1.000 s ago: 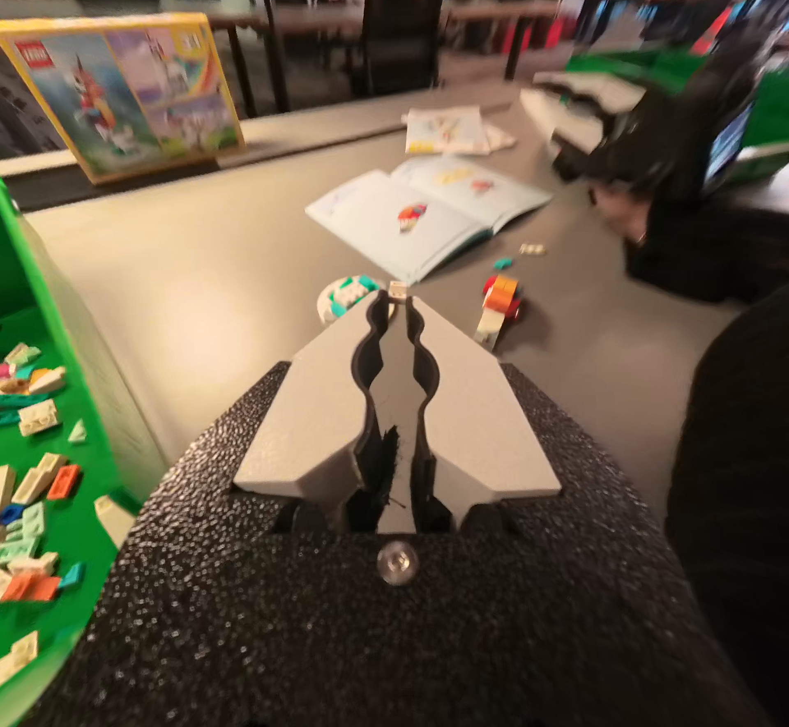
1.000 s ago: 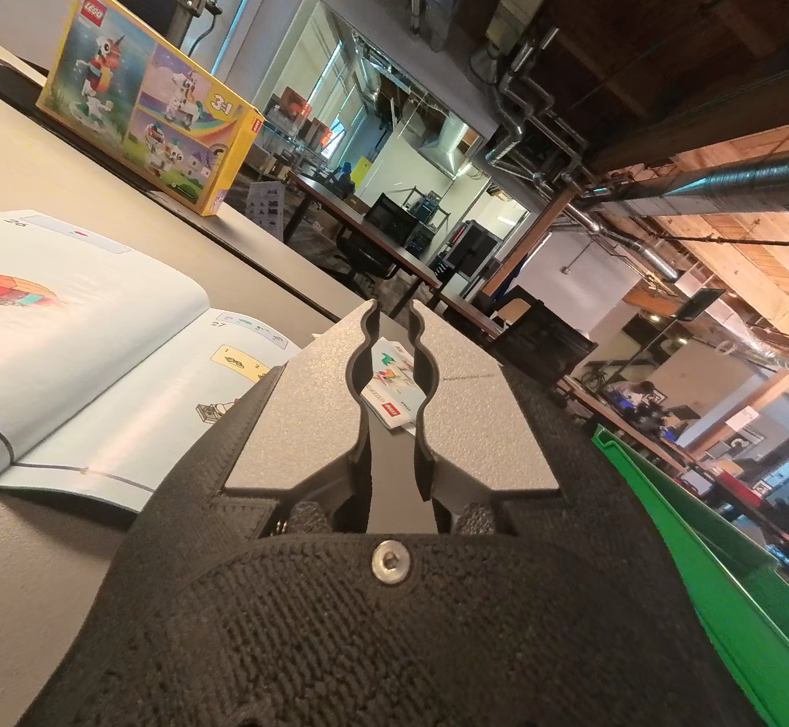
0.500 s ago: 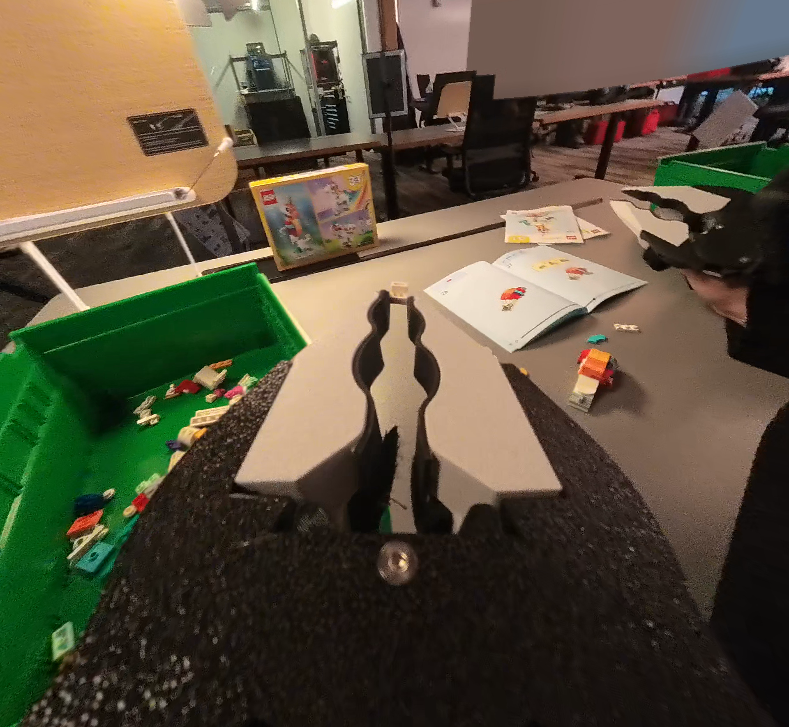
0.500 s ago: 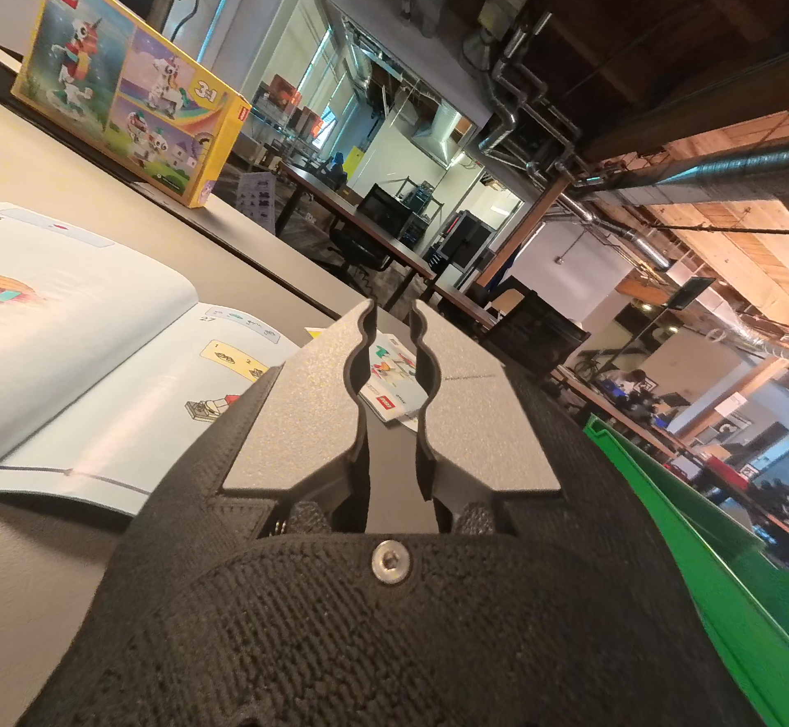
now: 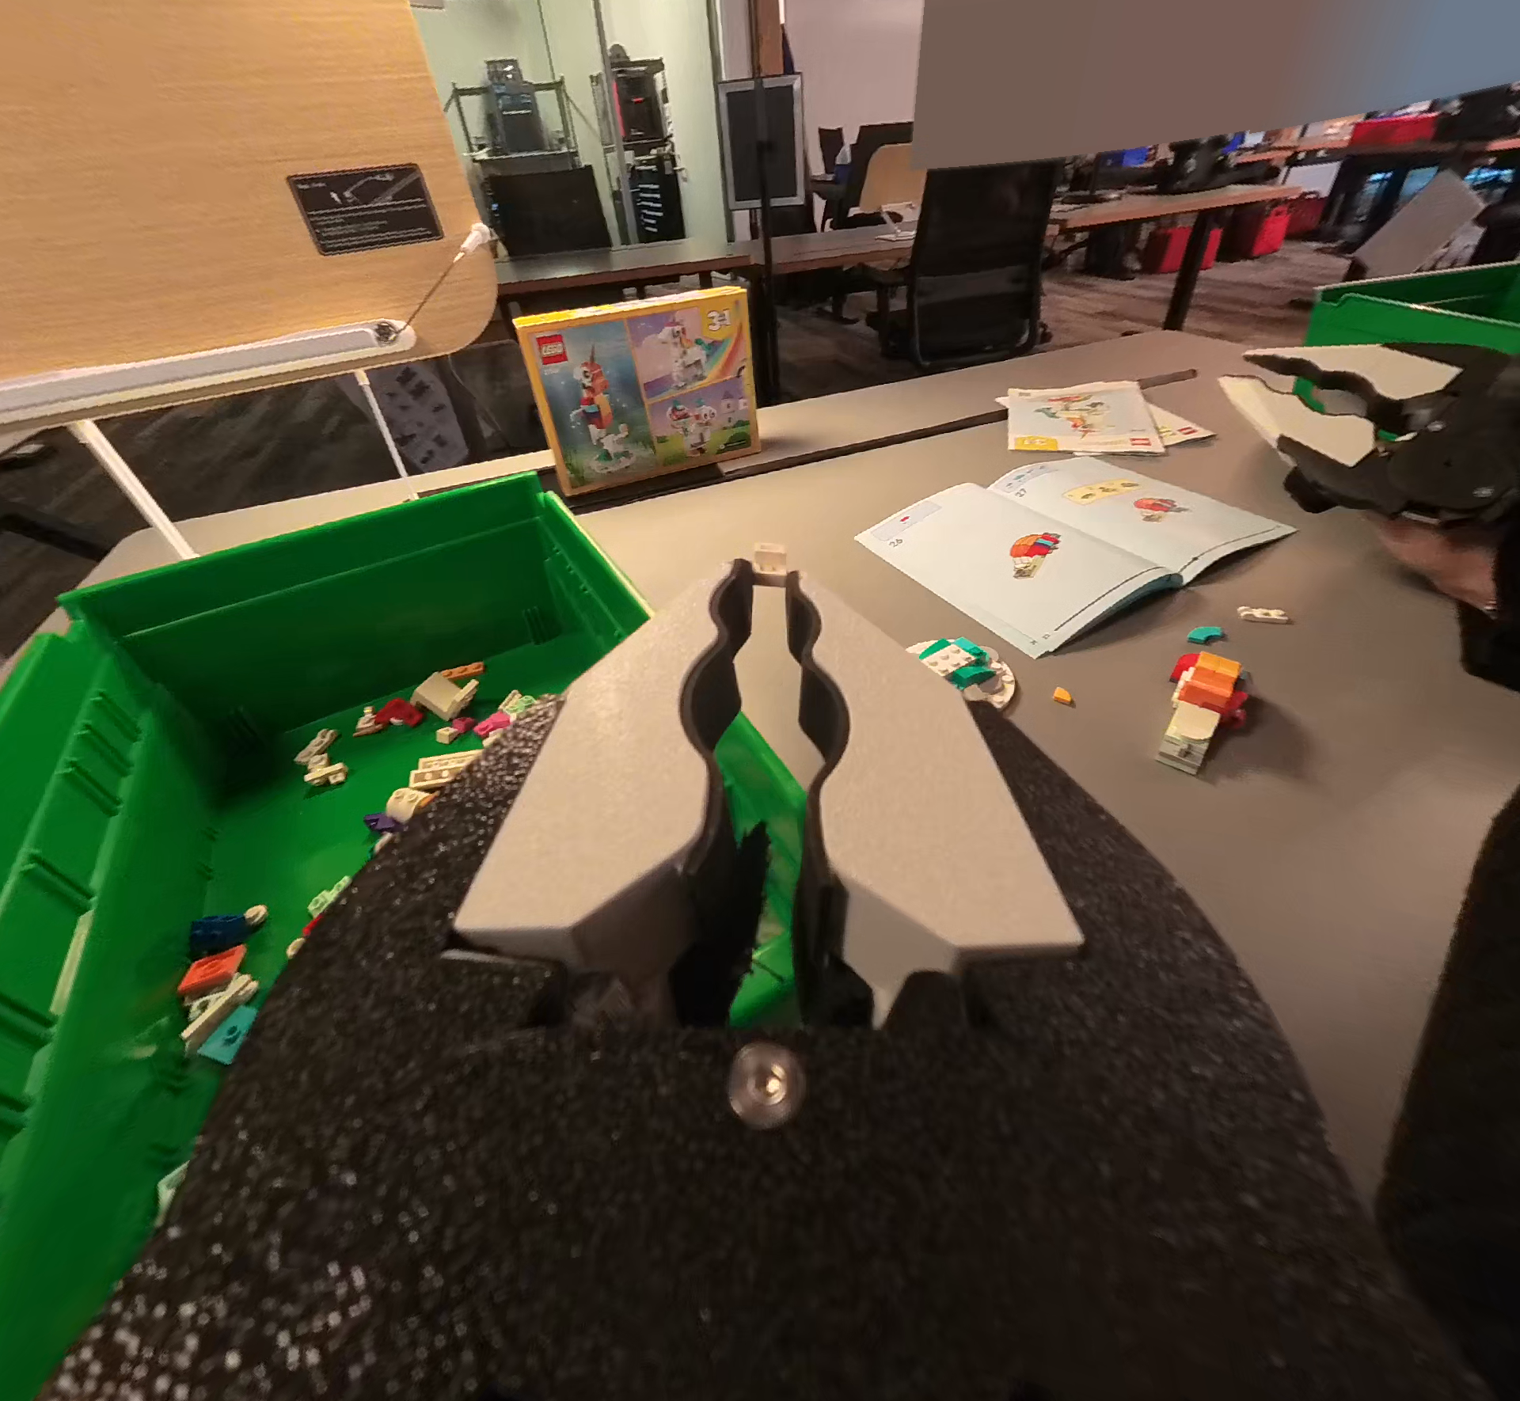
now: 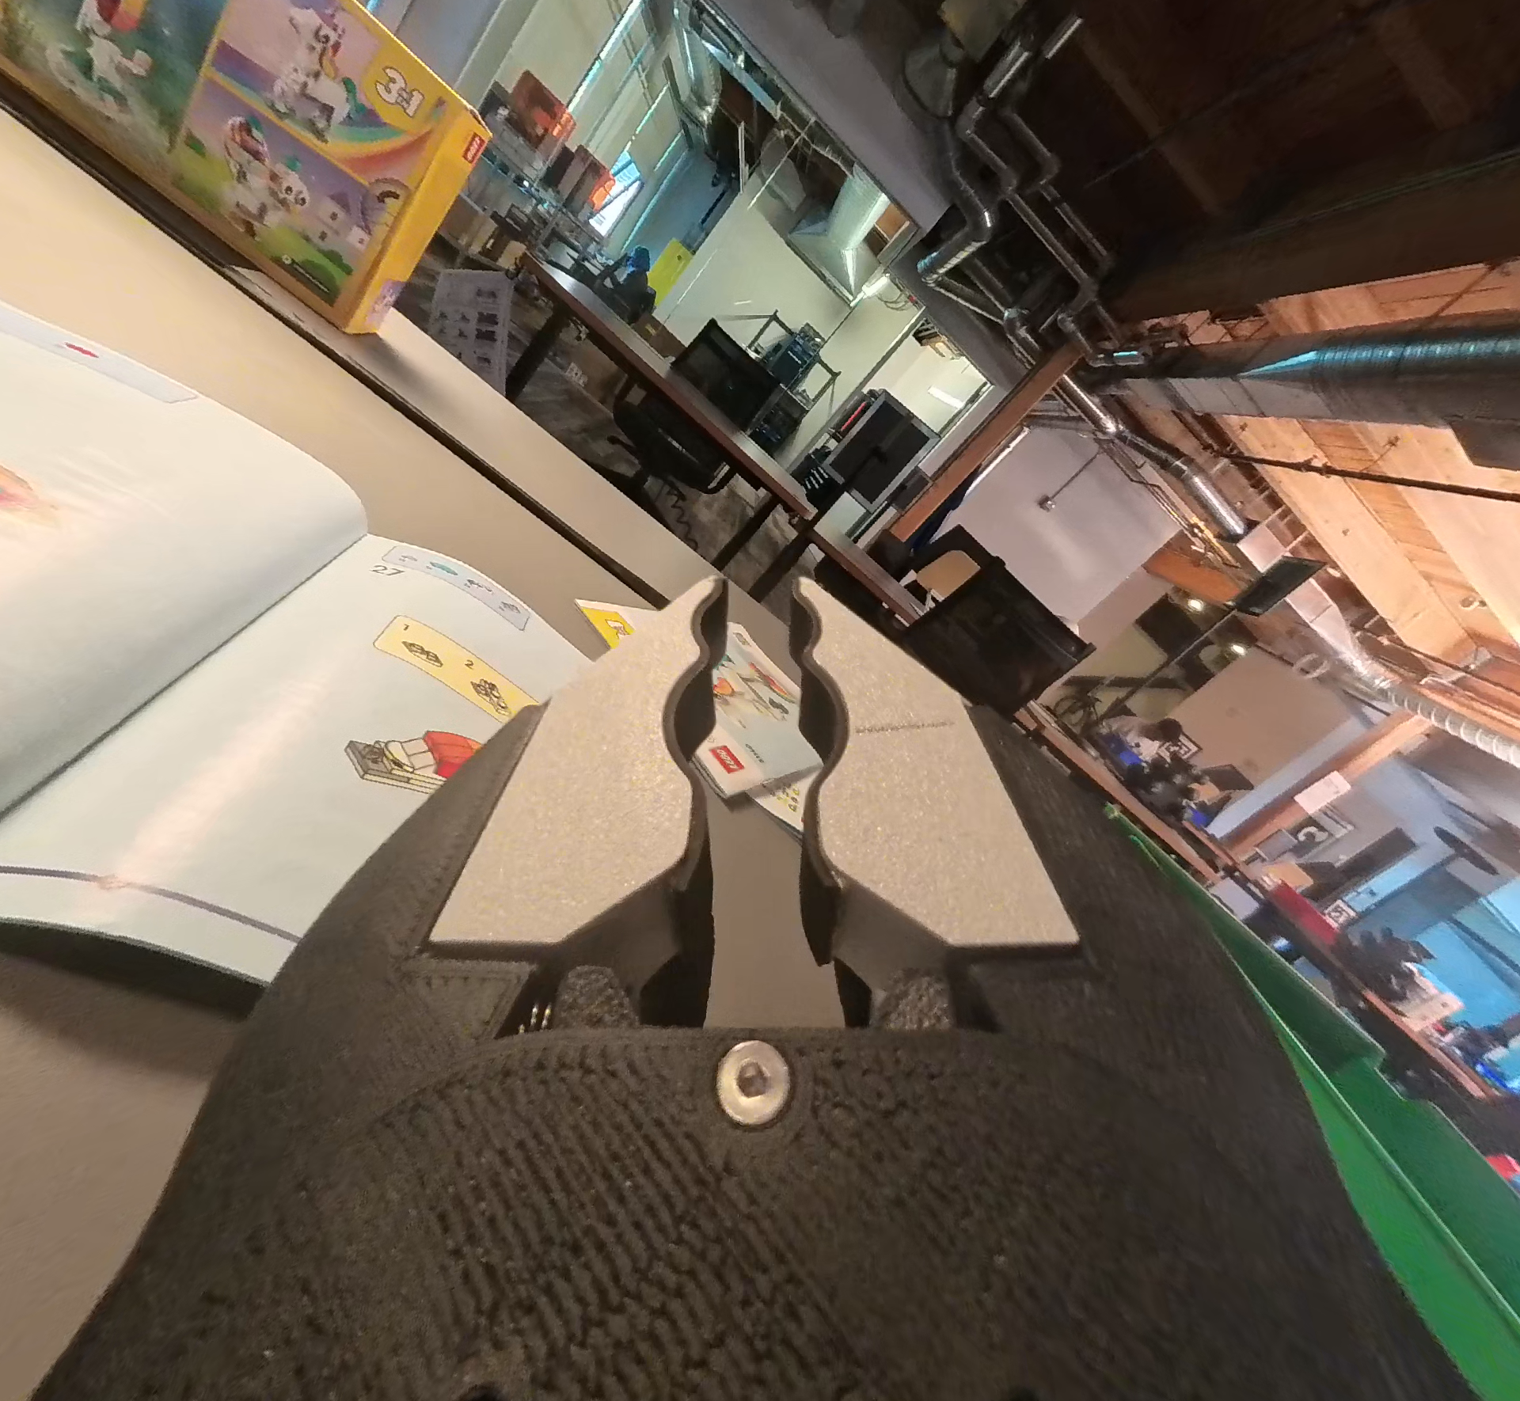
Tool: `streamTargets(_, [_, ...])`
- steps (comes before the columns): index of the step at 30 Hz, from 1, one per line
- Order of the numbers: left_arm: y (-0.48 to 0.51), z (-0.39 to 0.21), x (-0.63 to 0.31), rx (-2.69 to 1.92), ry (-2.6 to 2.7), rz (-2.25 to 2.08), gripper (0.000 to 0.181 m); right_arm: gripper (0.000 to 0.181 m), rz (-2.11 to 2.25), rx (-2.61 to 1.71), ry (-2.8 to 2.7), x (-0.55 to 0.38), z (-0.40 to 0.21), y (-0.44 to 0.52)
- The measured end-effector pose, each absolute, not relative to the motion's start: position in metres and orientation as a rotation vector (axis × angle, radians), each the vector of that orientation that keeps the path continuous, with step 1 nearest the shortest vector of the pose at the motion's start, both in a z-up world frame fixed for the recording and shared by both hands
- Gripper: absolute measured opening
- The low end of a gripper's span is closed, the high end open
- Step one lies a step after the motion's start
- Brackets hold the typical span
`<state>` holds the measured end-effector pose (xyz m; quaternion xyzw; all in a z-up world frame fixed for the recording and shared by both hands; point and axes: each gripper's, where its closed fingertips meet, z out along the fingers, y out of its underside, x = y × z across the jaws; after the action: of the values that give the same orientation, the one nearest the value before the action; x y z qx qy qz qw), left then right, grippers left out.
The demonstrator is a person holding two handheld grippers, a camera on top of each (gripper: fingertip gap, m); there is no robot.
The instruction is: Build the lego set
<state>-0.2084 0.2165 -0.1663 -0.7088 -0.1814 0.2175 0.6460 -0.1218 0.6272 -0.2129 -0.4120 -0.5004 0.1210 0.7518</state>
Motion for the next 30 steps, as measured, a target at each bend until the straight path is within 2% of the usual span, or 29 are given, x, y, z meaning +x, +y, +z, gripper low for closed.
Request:
streamTargets(18, [0.217, -0.174, -0.202, -1.619, -0.416, 0.495, 0.005, 0.012, 0.279, -0.904, -1.1, -0.122, -0.215, 0.626])
streamTargets(30, [0.161, -0.179, -0.241, -1.638, -0.545, 0.696, 0.005, 0.012, 0.253, -0.905, -1.12, -0.124, -0.218, 0.627])
